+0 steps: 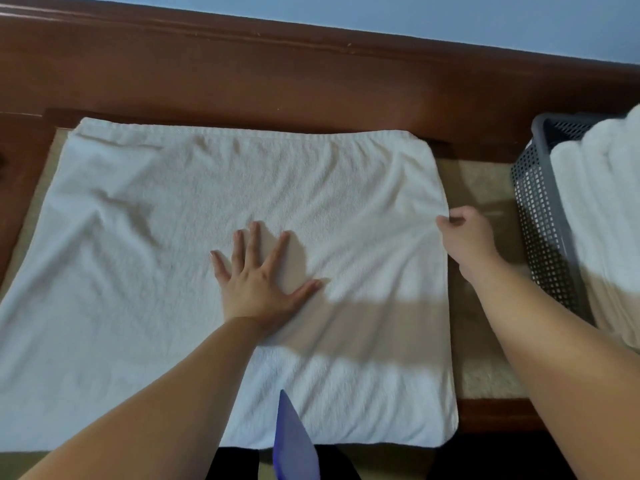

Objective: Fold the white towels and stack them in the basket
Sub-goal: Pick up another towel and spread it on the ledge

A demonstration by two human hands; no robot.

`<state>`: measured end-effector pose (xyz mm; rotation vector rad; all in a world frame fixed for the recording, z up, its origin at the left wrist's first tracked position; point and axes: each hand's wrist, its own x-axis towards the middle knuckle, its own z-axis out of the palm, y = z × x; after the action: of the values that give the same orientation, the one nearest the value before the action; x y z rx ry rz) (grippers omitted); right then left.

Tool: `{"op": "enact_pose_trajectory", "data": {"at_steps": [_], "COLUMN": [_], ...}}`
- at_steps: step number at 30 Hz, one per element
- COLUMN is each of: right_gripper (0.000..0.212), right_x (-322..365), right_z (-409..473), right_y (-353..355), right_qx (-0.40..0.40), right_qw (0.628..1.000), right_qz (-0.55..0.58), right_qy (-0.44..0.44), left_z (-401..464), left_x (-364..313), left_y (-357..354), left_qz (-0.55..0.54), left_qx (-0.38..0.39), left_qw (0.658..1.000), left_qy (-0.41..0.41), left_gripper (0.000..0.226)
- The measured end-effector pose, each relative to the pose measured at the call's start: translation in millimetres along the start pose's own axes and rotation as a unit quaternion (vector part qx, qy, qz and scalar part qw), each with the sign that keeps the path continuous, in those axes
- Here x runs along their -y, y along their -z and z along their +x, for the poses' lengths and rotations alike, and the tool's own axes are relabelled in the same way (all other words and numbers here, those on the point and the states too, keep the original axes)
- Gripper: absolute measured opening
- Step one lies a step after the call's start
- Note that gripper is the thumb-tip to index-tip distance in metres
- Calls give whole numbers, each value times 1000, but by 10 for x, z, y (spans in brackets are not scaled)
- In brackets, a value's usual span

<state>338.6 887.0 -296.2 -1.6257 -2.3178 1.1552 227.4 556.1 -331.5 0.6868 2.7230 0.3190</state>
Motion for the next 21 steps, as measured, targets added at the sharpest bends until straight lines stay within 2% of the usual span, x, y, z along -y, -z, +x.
{"op": "enact_pose_trajectory", "data": {"at_steps": [3,6,9,11,16,18,19,21], "right_gripper": [35,37,47,48,22,13,15,38], "right_x": [-51,-260,-515,-642,-649,-600,-577,-576], "right_z": [-147,-505,-983,-1283,-1712,-1781,-1798,-1760], "right_y": [112,175,183,151,126,131,128,83], "right_qx": [66,141,212,238,160,165,172,182], "right_qw": [996,982,968,962,976,975,976,981], "right_qz": [13,-24,-30,16,131,145,135,68], "right_qy": [-50,-120,-132,-137,-64,-29,-16,15], "left_z": [9,-53,-359,-674,-1380,-1557,-1611,-1623], "left_x": [92,301,613,855,1274,1355,1376,1393], "left_y": [11,106,239,266,316,334,345,335], "left_qz": [-13,-57,-59,-37,-28,-33,-30,-27], "left_qx": [24,46,43,44,54,78,90,104], "left_qw": [999,996,997,998,995,993,992,991], "left_qy": [-28,-46,-29,-1,73,86,83,81], "left_gripper": [104,93,83,72,65,65,66,68]}}
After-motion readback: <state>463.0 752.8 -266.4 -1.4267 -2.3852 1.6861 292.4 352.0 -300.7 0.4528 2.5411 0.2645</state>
